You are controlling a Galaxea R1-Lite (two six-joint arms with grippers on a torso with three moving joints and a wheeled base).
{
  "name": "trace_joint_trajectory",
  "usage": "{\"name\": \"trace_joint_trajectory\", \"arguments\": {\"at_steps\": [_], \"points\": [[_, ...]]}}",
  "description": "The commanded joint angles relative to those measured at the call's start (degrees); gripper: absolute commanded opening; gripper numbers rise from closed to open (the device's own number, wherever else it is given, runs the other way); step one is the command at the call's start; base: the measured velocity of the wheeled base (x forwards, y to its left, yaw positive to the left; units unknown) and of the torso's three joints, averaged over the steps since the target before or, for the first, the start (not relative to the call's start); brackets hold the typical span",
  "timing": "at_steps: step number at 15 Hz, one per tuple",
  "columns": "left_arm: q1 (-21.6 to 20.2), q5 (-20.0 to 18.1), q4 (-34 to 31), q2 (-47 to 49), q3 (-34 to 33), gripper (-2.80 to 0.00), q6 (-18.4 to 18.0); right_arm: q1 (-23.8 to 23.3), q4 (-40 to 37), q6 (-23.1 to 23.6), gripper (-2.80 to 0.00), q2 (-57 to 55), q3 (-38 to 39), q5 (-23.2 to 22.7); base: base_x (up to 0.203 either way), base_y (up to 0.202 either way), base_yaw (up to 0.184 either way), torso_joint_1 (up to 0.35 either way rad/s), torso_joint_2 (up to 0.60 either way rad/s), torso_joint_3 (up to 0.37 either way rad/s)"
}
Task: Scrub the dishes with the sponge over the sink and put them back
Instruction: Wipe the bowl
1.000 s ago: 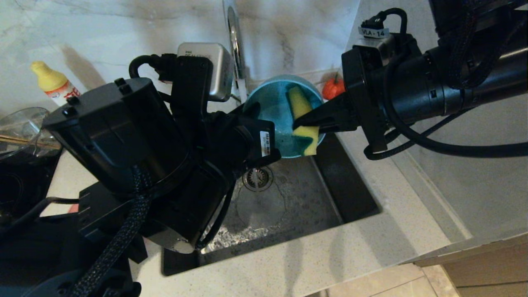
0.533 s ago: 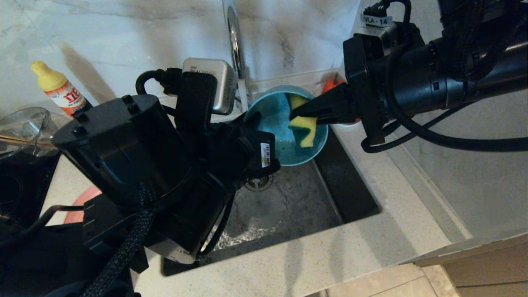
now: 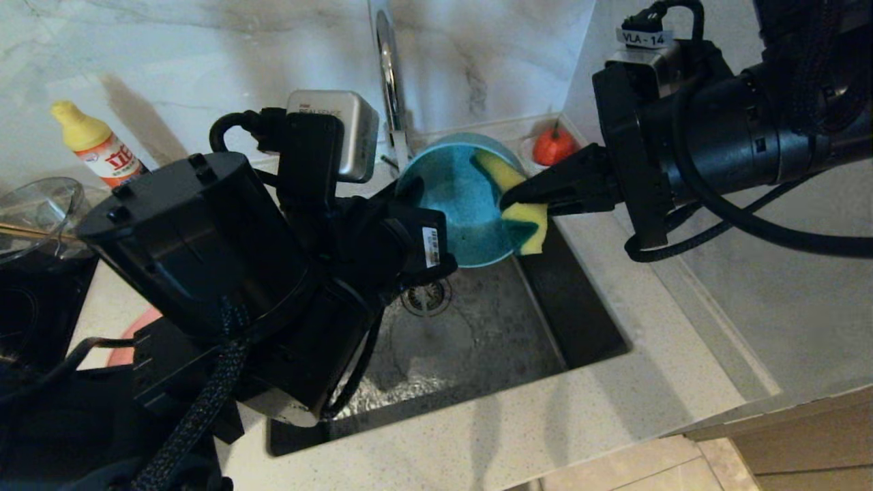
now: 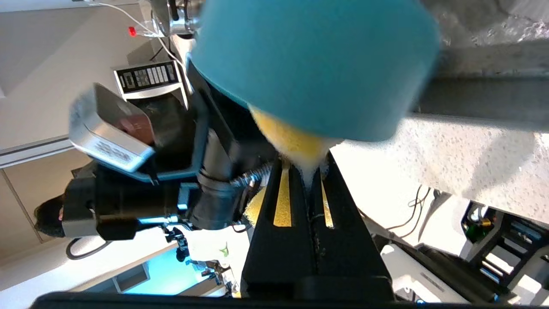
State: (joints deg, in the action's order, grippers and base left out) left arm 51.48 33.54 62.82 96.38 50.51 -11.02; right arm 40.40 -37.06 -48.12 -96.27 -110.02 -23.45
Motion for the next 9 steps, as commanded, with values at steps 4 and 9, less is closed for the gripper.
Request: {"name": "trace_joint_trajectory", "arguments": {"at_steps": [4,9], "points": [[-1.11,0.22,-0.17,0.56,3.79,-2.80,-0.14,1.05,-0.17,-0.16,-2.80,0.22,3.88,-0.19,0.000,0.000,0.000,0.000,0.00,0.000],[-1.12,0.30,0.24,1.44,4.01,-2.80,0.03,4.10,0.32,-0.30,-2.80,-2.89,4.00,-0.20,0.000,0.000,0.000,0.000,0.00,0.000]]}}
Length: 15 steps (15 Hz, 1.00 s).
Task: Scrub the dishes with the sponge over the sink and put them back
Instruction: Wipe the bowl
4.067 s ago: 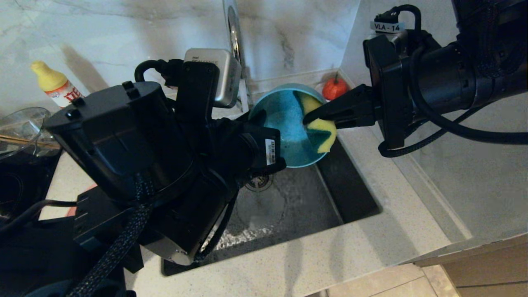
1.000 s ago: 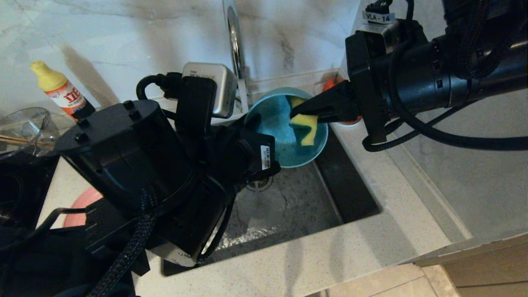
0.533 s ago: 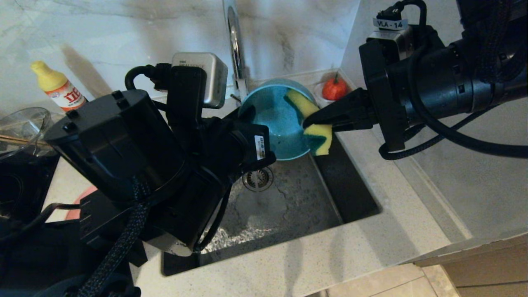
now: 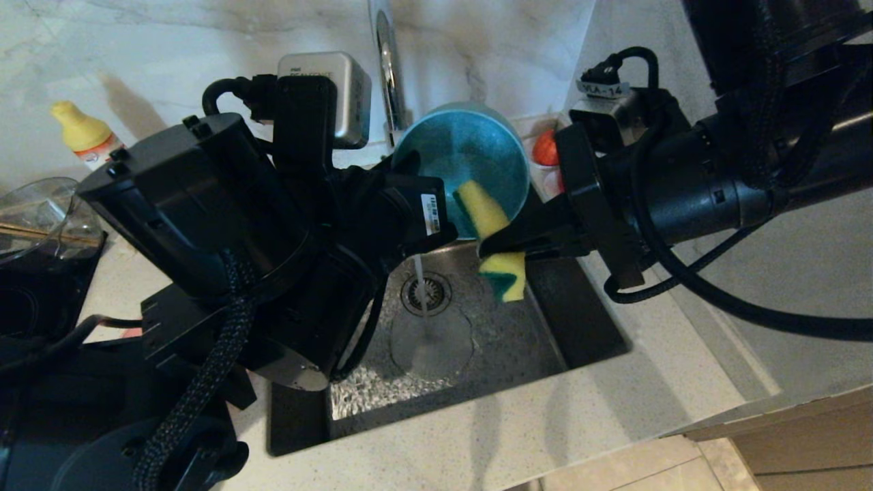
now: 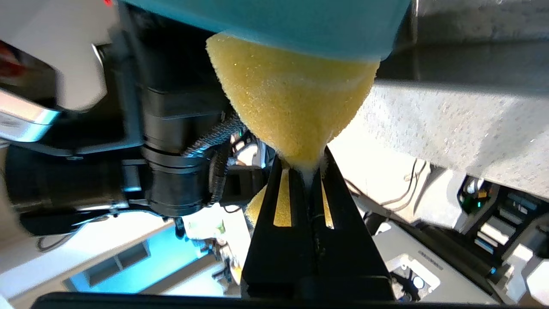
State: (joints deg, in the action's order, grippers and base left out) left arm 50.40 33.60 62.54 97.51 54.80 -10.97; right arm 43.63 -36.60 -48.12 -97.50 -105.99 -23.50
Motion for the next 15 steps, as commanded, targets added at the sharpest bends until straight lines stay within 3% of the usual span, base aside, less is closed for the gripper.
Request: {"name": "trace_joint_trajectory", "arguments": {"at_steps": [1,13,15], "points": [[0.04,0.32,0.57,0.14,-0.38,-2.80,0.07,1.21,-0.14,-0.31,-2.80,-1.99,-0.10,-0.23,0.000,0.000,0.000,0.000,0.00,0.000],[-0.56,0.42,0.35,-1.59,-3.20,-2.80,0.07,-4.13,0.02,-0.09,-2.80,3.32,-4.49,-0.21,0.000,0.000,0.000,0.000,0.00,0.000],[-1.53,0.35,0.32,-0.43,-3.01,-2.80,0.35,-4.08,-0.06,1.88,-2.80,5.72,-4.43,-0.39,0.000,0.000,0.000,0.000,0.00,0.000]]}}
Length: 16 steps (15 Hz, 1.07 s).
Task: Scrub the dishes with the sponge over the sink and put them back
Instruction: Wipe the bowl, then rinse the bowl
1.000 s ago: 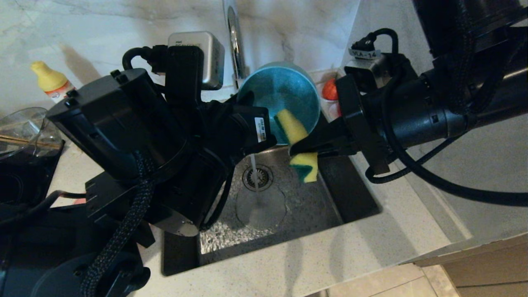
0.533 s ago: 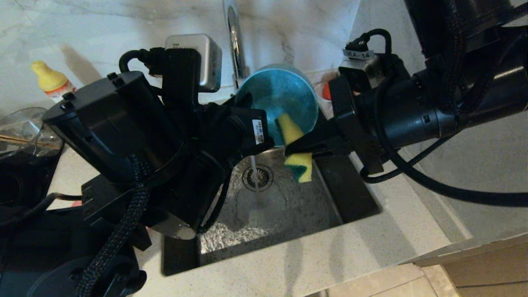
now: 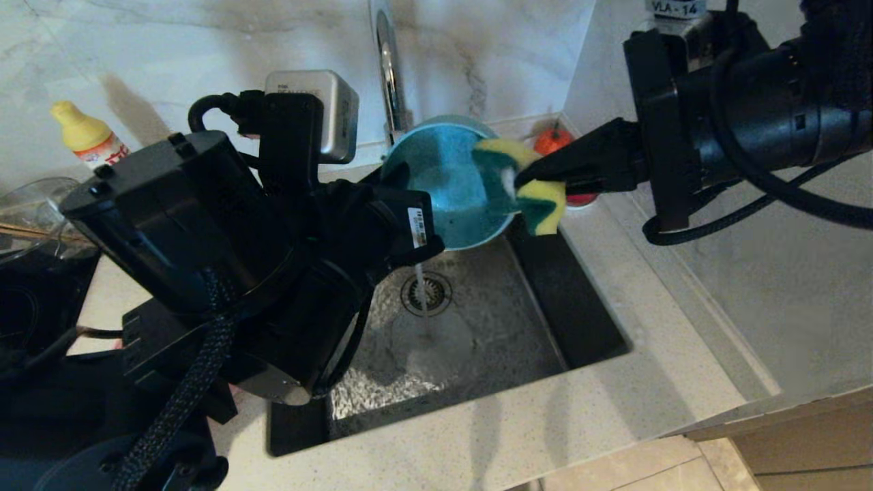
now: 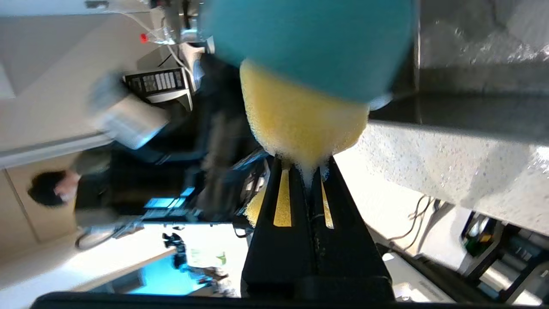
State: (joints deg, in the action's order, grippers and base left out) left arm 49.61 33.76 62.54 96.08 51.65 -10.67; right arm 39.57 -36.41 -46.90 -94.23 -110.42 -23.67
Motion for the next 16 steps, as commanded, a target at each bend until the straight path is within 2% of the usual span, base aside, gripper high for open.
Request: {"name": "trace_joint_trajectory", "arguments": {"at_steps": [1,5,7,9,11,16], "points": [[-1.48,0.17,0.34,1.94,0.25,-2.80,0.55,-0.02,-0.52,1.90,-2.80,3.67,0.19,-0.34,0.000,0.000,0.000,0.000,0.00,0.000],[-3.46,0.28,-0.47,2.71,-0.74,-2.80,1.97,0.07,-1.54,3.52,-2.80,8.77,0.64,-3.07,0.000,0.000,0.000,0.000,0.00,0.000],[-4.24,1.04,-4.93,1.76,-1.49,-2.80,2.47,-0.14,-5.23,5.91,-2.80,9.23,0.94,-3.15,0.000,0.000,0.000,0.000,0.00,0.000],[-5.73,1.83,-12.73,-0.89,-2.87,-2.80,5.23,-2.69,-6.88,8.56,-2.80,9.14,3.85,-2.90,0.000,0.000,0.000,0.000,0.00,0.000],[-8.57,1.70,-23.06,-3.80,-3.36,-2.80,10.19,-5.23,-6.96,10.57,-2.80,9.58,7.44,-2.89,0.000,0.000,0.000,0.000,0.00,0.000],[-11.00,-3.17,-46.52,-11.70,-5.26,-2.80,17.63,-6.44,-6.83,12.90,-2.80,11.09,12.90,-1.06,0.000,0.000,0.000,0.000,0.00,0.000]]}}
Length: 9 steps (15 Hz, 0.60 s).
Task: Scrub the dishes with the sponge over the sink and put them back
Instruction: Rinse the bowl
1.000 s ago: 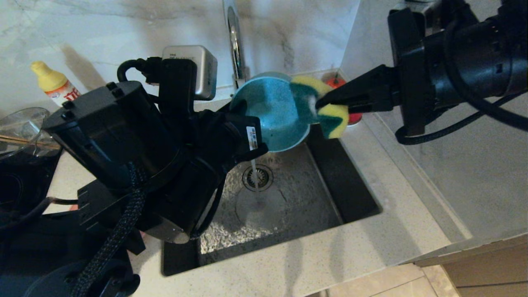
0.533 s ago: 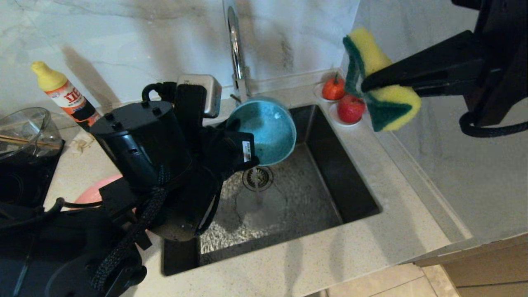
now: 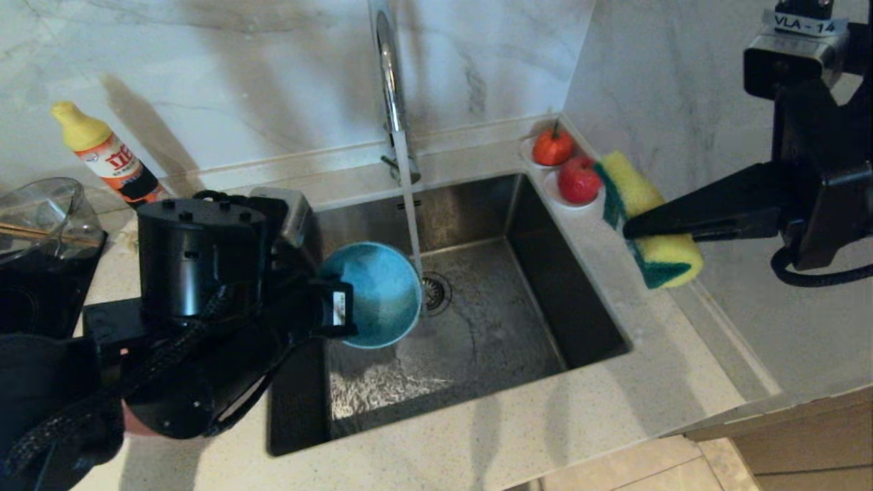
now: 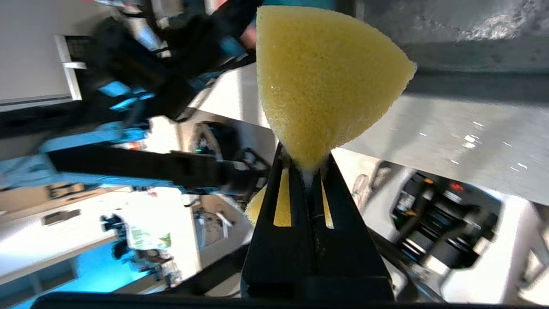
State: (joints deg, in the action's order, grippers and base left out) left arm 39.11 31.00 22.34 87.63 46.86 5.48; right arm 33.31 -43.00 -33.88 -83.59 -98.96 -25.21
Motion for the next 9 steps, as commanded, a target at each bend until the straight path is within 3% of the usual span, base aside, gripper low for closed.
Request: {"name": "trace_joint_trajectory", "arguments": {"at_steps": [1,4,9], "points": [[-0.79,-0.63,-10.54,-2.97,-0.48,-2.80,3.10,-0.16,-0.24,-0.06,-2.80,0.58,2.37,1.57,0.000,0.000,0.000,0.000,0.00,0.000],[-2.74,-3.11,-16.57,2.56,1.41,-2.80,11.10,-0.16,-0.24,-0.05,-2.80,1.10,4.13,2.50,0.000,0.000,0.000,0.000,0.00,0.000],[-7.28,-7.83,-21.87,10.01,12.97,-2.80,23.21,-0.09,-0.15,0.13,-2.80,2.64,7.21,2.45,0.000,0.000,0.000,0.000,0.00,0.000]]}}
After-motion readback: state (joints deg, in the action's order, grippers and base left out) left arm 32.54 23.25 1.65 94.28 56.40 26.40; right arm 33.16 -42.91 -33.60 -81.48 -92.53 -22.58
